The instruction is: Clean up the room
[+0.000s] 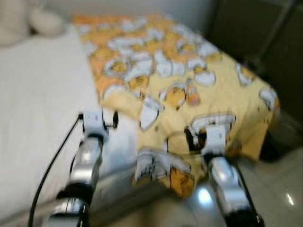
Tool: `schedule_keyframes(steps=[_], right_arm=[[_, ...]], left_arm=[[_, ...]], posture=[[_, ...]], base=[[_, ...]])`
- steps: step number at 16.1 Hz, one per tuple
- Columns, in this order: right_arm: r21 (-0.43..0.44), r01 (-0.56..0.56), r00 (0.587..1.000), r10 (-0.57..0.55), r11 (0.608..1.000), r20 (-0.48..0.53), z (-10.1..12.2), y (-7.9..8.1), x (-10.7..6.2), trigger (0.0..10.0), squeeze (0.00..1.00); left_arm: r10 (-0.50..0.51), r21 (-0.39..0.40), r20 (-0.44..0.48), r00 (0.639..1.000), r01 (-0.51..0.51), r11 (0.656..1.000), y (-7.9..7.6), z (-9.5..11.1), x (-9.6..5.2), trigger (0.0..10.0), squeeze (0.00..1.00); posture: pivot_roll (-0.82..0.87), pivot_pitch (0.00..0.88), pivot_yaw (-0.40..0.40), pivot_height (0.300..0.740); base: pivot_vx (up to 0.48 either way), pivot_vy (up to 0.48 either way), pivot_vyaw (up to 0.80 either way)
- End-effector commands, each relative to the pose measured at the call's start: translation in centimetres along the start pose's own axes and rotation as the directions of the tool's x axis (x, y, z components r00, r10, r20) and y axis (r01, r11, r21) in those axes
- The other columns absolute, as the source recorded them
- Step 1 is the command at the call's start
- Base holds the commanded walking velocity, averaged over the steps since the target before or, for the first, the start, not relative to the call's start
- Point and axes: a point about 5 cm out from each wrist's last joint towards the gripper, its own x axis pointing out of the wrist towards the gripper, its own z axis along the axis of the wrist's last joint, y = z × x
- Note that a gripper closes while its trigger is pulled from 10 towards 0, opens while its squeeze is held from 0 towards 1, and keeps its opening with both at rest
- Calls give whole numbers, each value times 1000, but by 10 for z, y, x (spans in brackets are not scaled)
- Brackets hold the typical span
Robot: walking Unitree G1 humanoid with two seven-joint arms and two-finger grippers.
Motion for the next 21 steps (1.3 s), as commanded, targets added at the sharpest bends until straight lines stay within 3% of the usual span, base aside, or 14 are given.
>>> schedule_keyframes(steps=[1,6,10,11,13,14,17,19,21], right_arm=[[10,31,999,-31,999,13,2,-11,-2,10000,0],[8,13,1000,-13,1000,-8,-2,-8,-4,10000,0],[4,7,1000,-7,1000,-16,-5,-5,-8,10000,0],[0,13,999,-13,1000,-31,-8,-6,-10,10000,0],[-4,-11,998,10,1000,-55,-12,-3,-14,10000,0],[-4,-15,998,15,1000,-55,-13,-2,-15,10000,0],[8,-27,997,28,1000,-73,-18,-2,-25,10000,0],[2,-47,996,47,999,-81,-19,1,-31,10000,0],[-5,-54,994,53,999,-95,-22,-2,-38,10000,0]], left_arm=[[-78,24,-49,996,79,997,-14,-7,1,10000,0],[-187,53,-59,981,190,980,-27,-7,2,10000,0],[-266,98,-194,944,289,952,-42,-24,1,10000,0],[-238,133,-219,946,271,953,-41,-28,1,10000,0],[-75,300,-186,980,129,945,-26,-27,6,10000,0],[-64,303,-181,981,117,946,-25,-26,6,10000,0],[-73,201,-290,954,136,970,-31,-44,0,10000,0],[84,226,-302,950,-15,974,-15,-47,-1,10000,0],[100,195,-288,952,-44,980,-18,-47,-1,10000,0]], posture=[[2,0,8,740],[-10,0,15,740],[-25,0,20,740],[-25,0,19,740],[-36,0,20,740],[-39,0,20,740],[-48,5,15,740],[-65,25,10,740],[-78,44,5,740]], base=[[0,0,0],[0,0,-597],[0,0,-734],[0,0,0],[0,0,0],[0,0,0],[0,0,0],[0,0,0],[0,0,0]])
